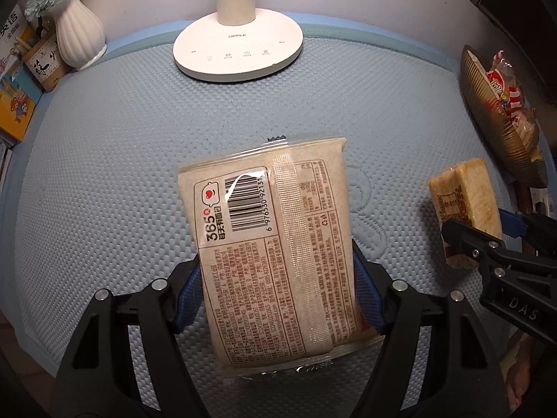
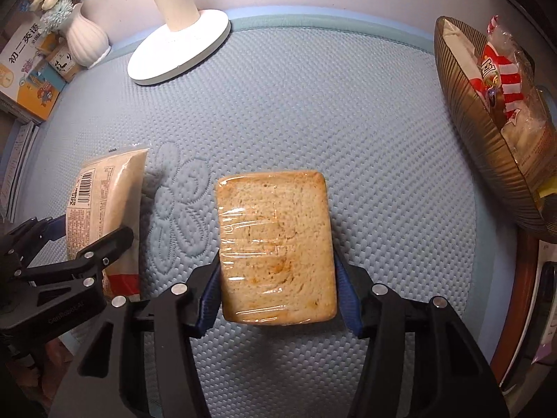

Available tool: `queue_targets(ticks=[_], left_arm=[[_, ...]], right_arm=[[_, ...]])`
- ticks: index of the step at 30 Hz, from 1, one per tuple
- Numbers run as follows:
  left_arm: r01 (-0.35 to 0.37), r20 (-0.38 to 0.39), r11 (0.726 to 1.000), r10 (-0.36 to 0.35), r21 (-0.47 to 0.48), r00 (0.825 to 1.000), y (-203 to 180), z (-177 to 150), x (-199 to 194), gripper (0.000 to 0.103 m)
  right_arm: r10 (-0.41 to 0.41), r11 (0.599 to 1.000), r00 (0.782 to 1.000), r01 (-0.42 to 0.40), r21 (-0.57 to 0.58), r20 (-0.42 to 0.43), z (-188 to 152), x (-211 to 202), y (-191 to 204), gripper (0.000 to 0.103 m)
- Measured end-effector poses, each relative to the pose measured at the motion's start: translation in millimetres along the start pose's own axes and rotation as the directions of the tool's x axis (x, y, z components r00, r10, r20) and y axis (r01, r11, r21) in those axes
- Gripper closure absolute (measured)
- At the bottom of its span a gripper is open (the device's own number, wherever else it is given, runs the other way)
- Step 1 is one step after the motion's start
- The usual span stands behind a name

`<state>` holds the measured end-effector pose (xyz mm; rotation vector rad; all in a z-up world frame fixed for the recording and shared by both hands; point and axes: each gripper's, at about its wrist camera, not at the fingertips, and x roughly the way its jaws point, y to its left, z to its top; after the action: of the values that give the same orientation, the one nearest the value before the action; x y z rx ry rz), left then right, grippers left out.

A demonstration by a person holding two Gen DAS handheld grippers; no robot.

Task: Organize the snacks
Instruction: 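Lift the beige bread bag and toast slice toward the brown glass bowl, then lower both items over the brown glass bowl and open both tools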

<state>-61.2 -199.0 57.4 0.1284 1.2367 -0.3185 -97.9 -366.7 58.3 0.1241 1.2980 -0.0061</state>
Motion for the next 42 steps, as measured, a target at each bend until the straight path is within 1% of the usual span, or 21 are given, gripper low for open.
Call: queue_targets(ticks=[5, 10, 13, 16, 19, 22, 24, 27, 28, 30, 32, 33, 34, 35, 36, 37, 38, 40, 42], left_arm=[[0.036, 0.05, 0.999, -0.038, 0.033, 0.998, -21.1, 15.2, -20.9, 0.03], [0.08, 0.09, 0.994, -0.088, 0.08, 0.992, -56.5, 28.4, -35.5, 0.03], [0.11, 0.123, 0.987, -0.125, 0.117, 0.985, -84.1, 39.2, -48.0, 0.03], [0.143, 0.155, 0.975, -0.171, 0.171, 0.973, -116.6, 54.6, -57.5, 0.03], [0.177, 0.178, 0.96, -0.217, 0.217, 0.96, -153.5, 71.6, -64.7, 0.03], [0.206, 0.195, 0.943, -0.261, 0.263, 0.945, -189.1, 89.2, -67.4, 0.03], [0.217, 0.207, 0.93, -0.284, 0.296, 0.936, -213.0, 101.1, -67.0, 0.03], [0.216, 0.214, 0.914, -0.301, 0.344, 0.929, -245.1, 118.8, -61.9, 0.03], [0.217, 0.219, 0.909, -0.307, 0.355, 0.926, -255.2, 123.4, -60.5, 0.03], [0.213, 0.225, 0.904, -0.31, 0.37, 0.924, -272.0, 135.5, -57.4, 0.03], [0.231, 0.239, 0.9, -0.332, 0.371, 0.912, -285.3, 146.8, -57.9, 0.029], [0.239, 0.245, 0.896, -0.344, 0.374, 0.906, -290.4, 151.8, -56.8, 0.028], [0.24, 0.251, 0.894, -0.349, 0.378, 0.903, -295.2, 156.2, -54.3, 0.026], [0.23, 0.253, 0.897, -0.339, 0.378, 0.906, -299.2, 160.1, -50.5, 0.021], [0.223, 0.252, 0.9, -0.33, 0.374, 0.91, -301.0, 162.9, -46.4, 0.02], [0.223, 0.241, 0.903, -0.324, 0.366, 0.915, -300.9, 164.9, -42.1, 0.02], [0.23, 0.227, 0.906, -0.322, 0.354, 0.919, -298.7, 165.9, -38.8, 0.02], [0.242, 0.218, 0.911, -0.325, 0.334, 0.92, -289.6, 163.4, -36.3, 0.02], [0.227, 0.217, 0.919, -0.306, 0.323, 0.927, -279.4, 158.0, -35.2, 0.02]], right_arm=[[0.02, 1.0, 0.999, -0.02, 0.011, 0.044, 3.8, -25.0, -11.1, 0.048], [0.007, 1.0, 0.991, -0.007, 0.0, 0.131, 12.7, -55.3, -26.0, 0.048], [0.006, 1.0, 0.985, -0.008, 0.016, 0.17, 17.0, -74.6, -45.3, 0.048], [-0.007, 0.999, 0.977, -0.002, 0.039, 0.214, 21.6, -92.4, -67.8, 0.048], [-0.047, 0.997, 0.964, 0.028, 0.076, 0.262, 26.8, -111.9, -99.6, 0.048], [-0.098, 0.988, 0.952, 0.057, 0.145, 0.289, 35.3, -126.3, -138.4, 0.048], [-0.132, 0.977, 0.947, 0.075, 0.198, 0.294, 41.0, -131.7, -167.7, 0.048], [-0.208, 0.958, 0.939, 0.14, 0.249, 0.274, 47.2, -134.8, -206.4, 0.048], [-0.221, 0.953, 0.937, 0.149, 0.263, 0.27, 49.4, -135.6, -218.2, 0.048], [-0.227, 0.946, 0.938, 0.148, 0.289, 0.261, 54.8, -135.1, -239.8, 0.048], [-0.22, 0.94, 0.941, 0.133, 0.315, 0.259, 60.5, -135.2, -257.5, 0.048], [-0.223, 0.937, 0.94, 0.134, 0.323, 0.258, 63.7, -135.4, -264.3, 0.048], [-0.235, 0.934, 0.937, 0.144, 0.327, 0.259, 66.7, -135.9, -269.3, 0.047], [-0.238, 0.934, 0.935, 0.146, 0.326, 0.262, 70.6, -136.5, -273.9, 0.046], [-0.232, 0.937, 0.934, 0.139, 0.321, 0.273, 74.5, -136.3, -278.2, 0.045], [-0.228, 0.938, 0.933, 0.134, 0.319, 0.279, 77.3, -135.4, -283.0, 0.037], [-0.235, 0.934, 0.933, 0.14, 0.328, 0.273, 79.4, -133.2, -287.8, 0.033], [-0.229, 0.929, 0.94, 0.134, 0.344, 0.253, 82.6, -123.2, -299.6, 0.033], [-0.205, 0.925, 0.951, 0.111, 0.364, 0.23, 77.9, -116.0, -307.2, 0.033]])
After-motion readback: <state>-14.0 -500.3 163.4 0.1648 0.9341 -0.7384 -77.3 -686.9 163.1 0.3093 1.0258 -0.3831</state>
